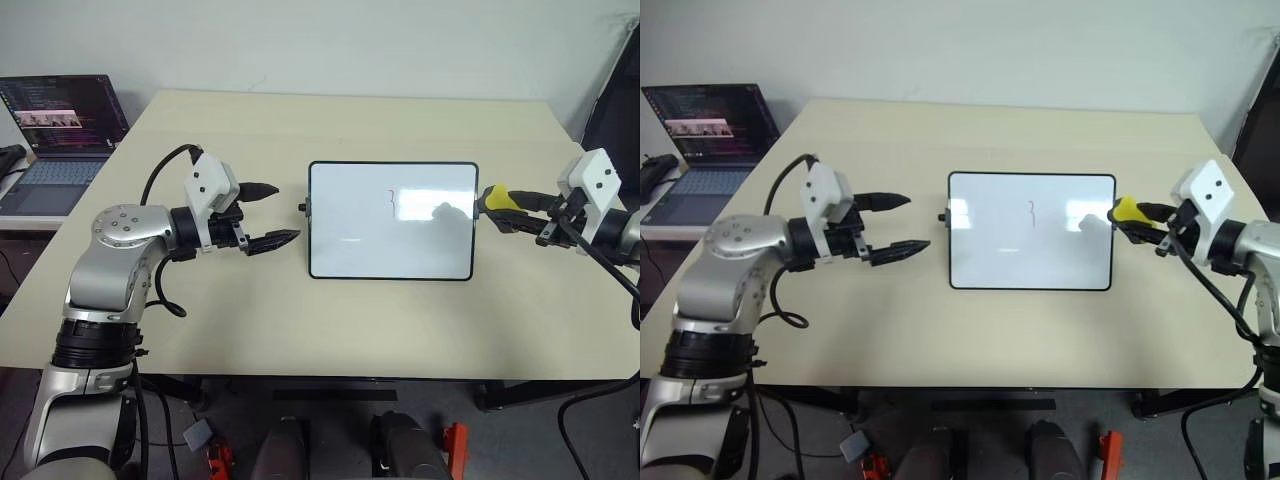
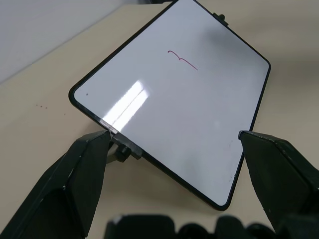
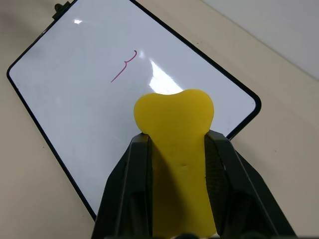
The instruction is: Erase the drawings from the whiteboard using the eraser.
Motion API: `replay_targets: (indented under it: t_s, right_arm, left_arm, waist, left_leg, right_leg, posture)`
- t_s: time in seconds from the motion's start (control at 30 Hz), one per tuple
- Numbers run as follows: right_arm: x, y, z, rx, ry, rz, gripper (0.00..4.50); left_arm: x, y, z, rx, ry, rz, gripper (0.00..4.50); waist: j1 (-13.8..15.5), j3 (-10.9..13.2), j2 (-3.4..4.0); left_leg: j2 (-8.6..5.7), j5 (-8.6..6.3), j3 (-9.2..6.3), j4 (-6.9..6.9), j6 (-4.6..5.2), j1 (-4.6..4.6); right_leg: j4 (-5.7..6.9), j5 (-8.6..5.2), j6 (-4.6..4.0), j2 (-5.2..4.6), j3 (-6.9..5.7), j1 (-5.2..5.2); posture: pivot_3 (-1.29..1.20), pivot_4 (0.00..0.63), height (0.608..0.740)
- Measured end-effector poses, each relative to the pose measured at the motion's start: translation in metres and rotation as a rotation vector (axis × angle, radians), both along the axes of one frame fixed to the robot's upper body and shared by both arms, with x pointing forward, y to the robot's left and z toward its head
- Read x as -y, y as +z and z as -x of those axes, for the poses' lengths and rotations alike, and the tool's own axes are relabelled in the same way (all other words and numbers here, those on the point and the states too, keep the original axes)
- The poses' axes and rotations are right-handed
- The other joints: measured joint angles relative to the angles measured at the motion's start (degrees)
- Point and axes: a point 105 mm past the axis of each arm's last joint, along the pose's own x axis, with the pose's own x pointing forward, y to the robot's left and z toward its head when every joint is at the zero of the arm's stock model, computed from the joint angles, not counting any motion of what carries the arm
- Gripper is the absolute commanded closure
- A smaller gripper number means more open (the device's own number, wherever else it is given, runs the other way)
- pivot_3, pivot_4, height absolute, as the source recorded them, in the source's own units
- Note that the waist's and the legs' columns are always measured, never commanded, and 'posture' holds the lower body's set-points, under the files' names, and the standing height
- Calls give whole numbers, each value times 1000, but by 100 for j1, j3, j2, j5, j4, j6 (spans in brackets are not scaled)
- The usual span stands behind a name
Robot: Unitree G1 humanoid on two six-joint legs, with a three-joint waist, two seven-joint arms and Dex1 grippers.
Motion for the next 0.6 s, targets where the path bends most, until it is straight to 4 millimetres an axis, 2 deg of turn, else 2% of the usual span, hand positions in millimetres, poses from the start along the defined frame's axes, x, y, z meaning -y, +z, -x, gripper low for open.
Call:
replay_targets:
  t_s: [0.6]
  right_arm:
    - [1, -4, 0, -9, -10, -26, 3452]
  left_arm:
    - [1, 4, 0, 20, -4, -1, 0]
  waist:
    - [1, 0, 0]
  left_leg:
    - [0, 0, 0, 6, 0, 0]
  right_leg:
    - [6, 1, -1, 0, 0, 0]
  posture:
    - [0, 150, 740]
